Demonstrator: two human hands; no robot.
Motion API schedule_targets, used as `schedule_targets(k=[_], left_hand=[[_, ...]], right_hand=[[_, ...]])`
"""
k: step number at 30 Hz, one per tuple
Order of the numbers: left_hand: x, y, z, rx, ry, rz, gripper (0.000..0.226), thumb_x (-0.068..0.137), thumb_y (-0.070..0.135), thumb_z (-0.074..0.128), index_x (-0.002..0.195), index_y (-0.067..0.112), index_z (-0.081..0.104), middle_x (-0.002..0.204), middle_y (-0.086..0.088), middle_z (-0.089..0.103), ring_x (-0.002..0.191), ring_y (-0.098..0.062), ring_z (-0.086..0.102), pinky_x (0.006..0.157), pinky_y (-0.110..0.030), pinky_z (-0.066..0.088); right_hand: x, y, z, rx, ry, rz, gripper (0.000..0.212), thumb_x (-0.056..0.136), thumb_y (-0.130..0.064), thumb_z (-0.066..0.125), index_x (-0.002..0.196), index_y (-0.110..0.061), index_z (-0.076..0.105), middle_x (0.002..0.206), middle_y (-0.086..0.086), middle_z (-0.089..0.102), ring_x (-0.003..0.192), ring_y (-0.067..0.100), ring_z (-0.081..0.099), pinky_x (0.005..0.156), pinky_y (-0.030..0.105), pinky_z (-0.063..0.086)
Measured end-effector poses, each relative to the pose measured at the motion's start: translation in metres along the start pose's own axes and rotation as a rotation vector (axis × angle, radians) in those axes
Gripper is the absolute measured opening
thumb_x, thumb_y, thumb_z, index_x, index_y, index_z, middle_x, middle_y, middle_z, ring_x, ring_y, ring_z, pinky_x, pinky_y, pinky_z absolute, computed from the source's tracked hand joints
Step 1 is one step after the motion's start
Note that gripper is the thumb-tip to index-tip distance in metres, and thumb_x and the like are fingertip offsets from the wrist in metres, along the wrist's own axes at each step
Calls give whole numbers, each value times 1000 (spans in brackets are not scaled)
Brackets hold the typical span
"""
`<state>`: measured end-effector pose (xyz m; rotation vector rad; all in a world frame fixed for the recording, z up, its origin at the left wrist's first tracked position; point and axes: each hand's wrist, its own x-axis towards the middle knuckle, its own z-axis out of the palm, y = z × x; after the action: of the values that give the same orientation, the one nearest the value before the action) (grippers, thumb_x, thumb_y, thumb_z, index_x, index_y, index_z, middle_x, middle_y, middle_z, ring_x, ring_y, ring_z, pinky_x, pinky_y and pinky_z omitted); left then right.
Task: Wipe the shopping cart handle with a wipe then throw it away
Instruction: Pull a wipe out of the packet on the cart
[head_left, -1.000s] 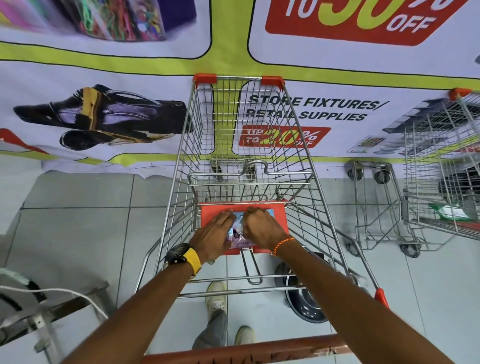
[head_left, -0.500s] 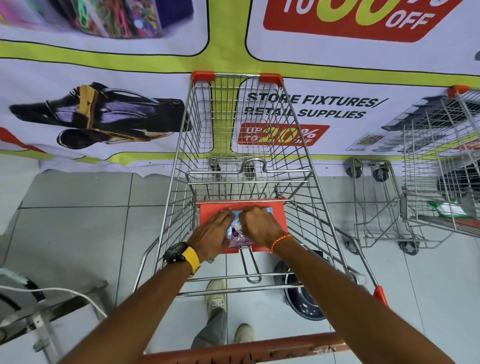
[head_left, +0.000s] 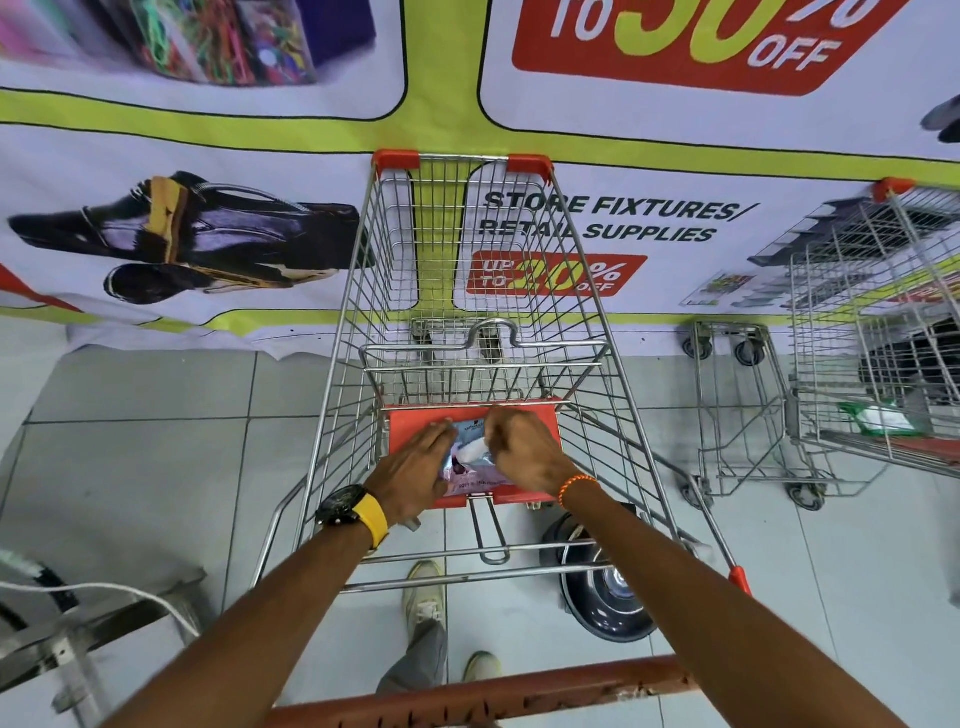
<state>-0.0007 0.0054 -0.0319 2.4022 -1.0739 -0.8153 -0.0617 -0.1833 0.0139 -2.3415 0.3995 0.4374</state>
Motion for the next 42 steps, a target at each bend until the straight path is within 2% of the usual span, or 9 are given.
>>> schedule_targets(k=[7,11,20,23,26,31,36,39,42], left_hand=[[0,4,-2,7,2,4,79,88,17,64,153,13,19,162,-5,23,149,-22,21,118,-33,28],[-1,5,-5,-10,-23,16,81,86,18,67,153,15,20,161,-6,26,148,-24,23,119,-34,27],[4,14,-15,-181,30,13,63,91,23,63,147,14,35,155,-8,38,143,-25,33,118,-40,30],[7,29,-26,-562,75,-33,41,96,21,57,136,15,48,134,-5,60,127,-24,54,101,-31,48],[7,41,-35,-856,33,-110,35,97,15,56,130,21,50,122,0,63,120,-25,60,87,-21,54],[0,51,-46,-882,92,-27,67,89,10,67,144,33,36,138,8,52,119,-9,57,95,-27,52],[-11,60,-54,-823,272,-33,8,91,21,66,95,15,67,92,-3,68,85,-20,64,71,-35,52],[-22,71,-61,-828,358,-98,14,93,25,62,80,24,68,78,3,67,73,-14,60,62,-27,48],[-38,87,-71,-877,415,-191,14,95,31,58,88,26,70,88,-1,73,79,-19,66,68,-32,55]], right_hand=[[-1,3,-2,321,162,123,9,97,-1,49,95,-5,57,80,-2,62,81,20,63,85,51,57],[-3,1,-5,461,287,209,17,99,-1,50,92,-17,54,88,0,62,97,32,66,94,55,55],[-4,-5,-10,550,317,283,17,100,-11,52,92,-24,56,87,-5,64,86,22,62,85,57,57],[-9,-9,-12,607,287,263,22,100,-6,50,91,-24,57,88,-5,64,85,21,63,76,51,60],[-18,-19,-17,817,217,227,35,100,5,45,87,-24,58,92,0,62,80,18,61,54,28,56],[-34,-36,-31,1058,45,242,33,105,3,42,87,-19,59,94,15,64,70,22,61,49,25,53],[-58,-46,-50,1117,-74,286,30,109,-19,43,94,-3,64,79,11,67,63,18,62,50,25,52],[-75,-48,-60,1146,-131,310,49,108,-36,45,111,6,70,87,10,72,71,18,66,57,22,54],[-95,-49,-68,1095,-168,165,27,104,-22,58,108,2,70,85,5,71,73,14,63,58,17,52]])
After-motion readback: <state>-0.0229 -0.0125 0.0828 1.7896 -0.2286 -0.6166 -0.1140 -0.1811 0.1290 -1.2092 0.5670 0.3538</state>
